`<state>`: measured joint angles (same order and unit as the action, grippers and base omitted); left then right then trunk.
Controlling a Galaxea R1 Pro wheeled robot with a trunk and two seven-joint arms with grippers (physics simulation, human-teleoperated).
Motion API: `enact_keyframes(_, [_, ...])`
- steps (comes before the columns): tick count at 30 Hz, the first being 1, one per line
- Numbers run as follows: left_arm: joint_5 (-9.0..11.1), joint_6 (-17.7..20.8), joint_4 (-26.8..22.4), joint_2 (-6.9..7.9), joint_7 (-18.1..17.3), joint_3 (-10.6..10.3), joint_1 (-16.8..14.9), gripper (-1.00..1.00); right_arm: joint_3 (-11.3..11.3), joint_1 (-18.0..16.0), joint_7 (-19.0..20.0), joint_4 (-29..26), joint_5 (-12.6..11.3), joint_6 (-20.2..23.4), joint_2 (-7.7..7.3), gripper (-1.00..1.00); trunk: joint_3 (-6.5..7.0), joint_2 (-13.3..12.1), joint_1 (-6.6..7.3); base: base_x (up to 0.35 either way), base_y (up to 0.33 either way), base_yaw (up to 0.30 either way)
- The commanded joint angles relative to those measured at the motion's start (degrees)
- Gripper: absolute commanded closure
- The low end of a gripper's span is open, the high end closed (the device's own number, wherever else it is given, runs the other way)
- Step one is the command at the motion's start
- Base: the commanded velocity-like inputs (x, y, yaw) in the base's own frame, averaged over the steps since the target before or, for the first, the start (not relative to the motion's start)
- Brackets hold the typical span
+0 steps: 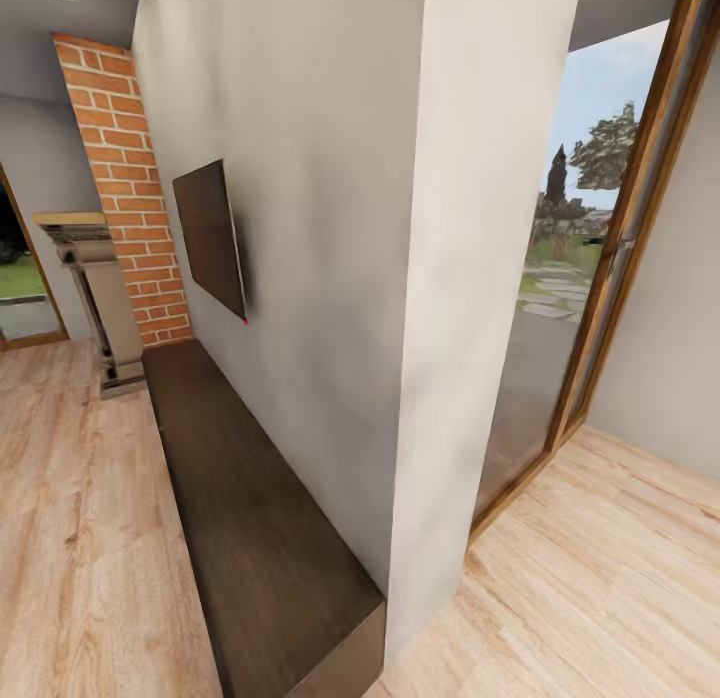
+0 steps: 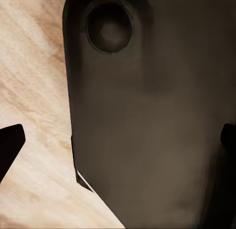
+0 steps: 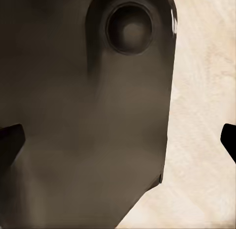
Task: In the kitchen, take the popcorn bag from the countertop, put it into the microwave, and heat it until the popcorn is cooked so the cooked popcorn ends up inside the bag.
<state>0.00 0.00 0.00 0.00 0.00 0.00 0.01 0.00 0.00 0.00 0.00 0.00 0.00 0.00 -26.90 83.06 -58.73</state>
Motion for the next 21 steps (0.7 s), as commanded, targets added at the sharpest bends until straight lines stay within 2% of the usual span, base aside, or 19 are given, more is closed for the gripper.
enact_keyframes(1, [0.16, -0.33, -0.33, 0.33, -0.09, -0.07, 0.00, -1.00, -0.33, -0.09, -0.33, 0.07, -0.33, -0.12, 0.25, -1.00, -0.03, 0.02, 0.00, 0.000, 0.000, 0.000])
enact_keyframes(9, [0.09, -0.79, -1.48, 0.61, -0.09, -0.08, 0.00, -1.00, 0.45, -0.09, -0.10, 0.00, 0.48, -0.34, 0.09, -1.00, -0.03, 0.02, 0.00, 0.000, 0.000, 0.000])
enact_keyframes(15, [0.09, -0.79, -1.54, 0.62, -0.09, -0.09, -0.01, -1.00, 0.23, -0.09, -0.09, 0.04, -0.03, -0.90, 0.04, -1.00, -0.03, 0.02, 0.00, 0.000, 0.000, -0.001])
enact_keyframes(21, [0.10, -0.79, -1.55, 0.62, -0.09, -0.09, -0.01, -1.00, 0.10, -0.09, -0.09, 0.08, -0.26, -2.21, -0.27, -1.00, -0.03, 0.02, 0.00, 0.000, 0.000, -0.160])
